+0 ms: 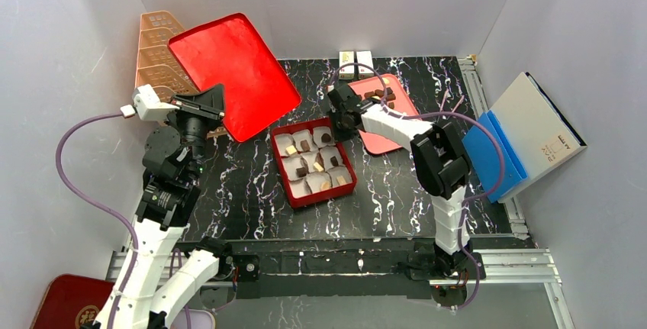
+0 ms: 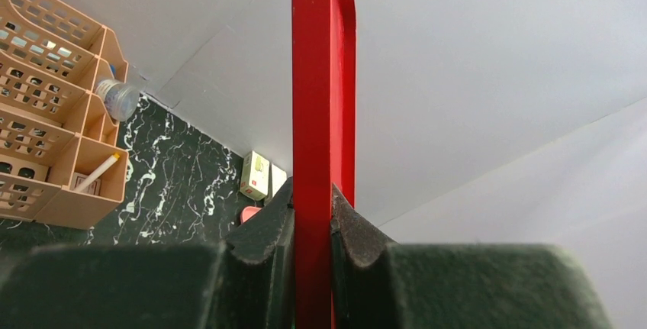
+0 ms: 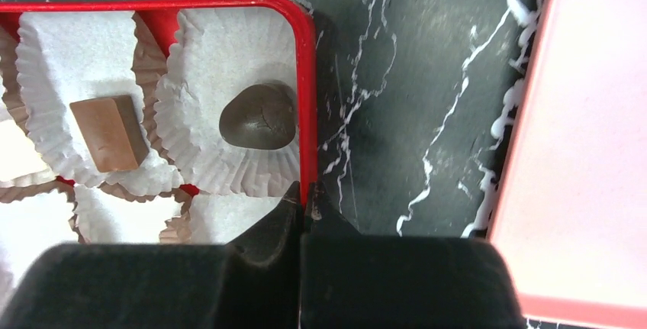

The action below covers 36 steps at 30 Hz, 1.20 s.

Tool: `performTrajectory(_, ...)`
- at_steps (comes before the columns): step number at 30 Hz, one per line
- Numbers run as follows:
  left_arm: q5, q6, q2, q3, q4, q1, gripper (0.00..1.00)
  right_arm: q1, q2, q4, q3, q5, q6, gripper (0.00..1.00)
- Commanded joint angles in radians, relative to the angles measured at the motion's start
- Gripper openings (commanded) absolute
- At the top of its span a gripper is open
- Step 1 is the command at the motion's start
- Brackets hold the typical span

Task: Pack the chocolate
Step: Move the packing box to the center of the board.

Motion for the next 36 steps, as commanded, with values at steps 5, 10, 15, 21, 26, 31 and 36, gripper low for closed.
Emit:
performTrajectory(5, -0.001, 0.016, -0.005, -0.016, 0.071, -0.002, 0.00, -0.035, 0.128, -0.037, 0.207, 0.020, 0.037, 0.01)
performTrajectory(10, 0.001, 0.017, -0.007, -0.036, 0.083, -0.003, 0.00, -0.043, 0.209, -0.097, 0.369, 0.146, 0.057, 0.01)
performTrajectory(15, 0.003, 0.022, -0.005, -0.054, 0.094, -0.002, 0.00, -0.064, 0.218, -0.122, 0.394, 0.288, 0.089, 0.01)
performTrajectory(21, 0.009, 0.029, 0.003, -0.056, 0.093, -0.002, 0.00, -0.071, 0.221, -0.106, 0.374, 0.329, 0.142, 0.01)
performTrajectory(26, 0.008, 0.033, 0.003, -0.056, 0.089, -0.003, 0.00, -0.070, 0.223, -0.107, 0.372, 0.330, 0.163, 0.05)
performTrajectory(31, 0.007, 0.034, 0.007, -0.056, 0.092, -0.002, 0.00, -0.071, 0.217, -0.104, 0.376, 0.307, 0.164, 0.36)
performTrajectory(36, 0.014, 0.032, 0.014, -0.053, 0.097, -0.003, 0.00, -0.069, 0.191, -0.079, 0.364, 0.294, 0.146, 0.51)
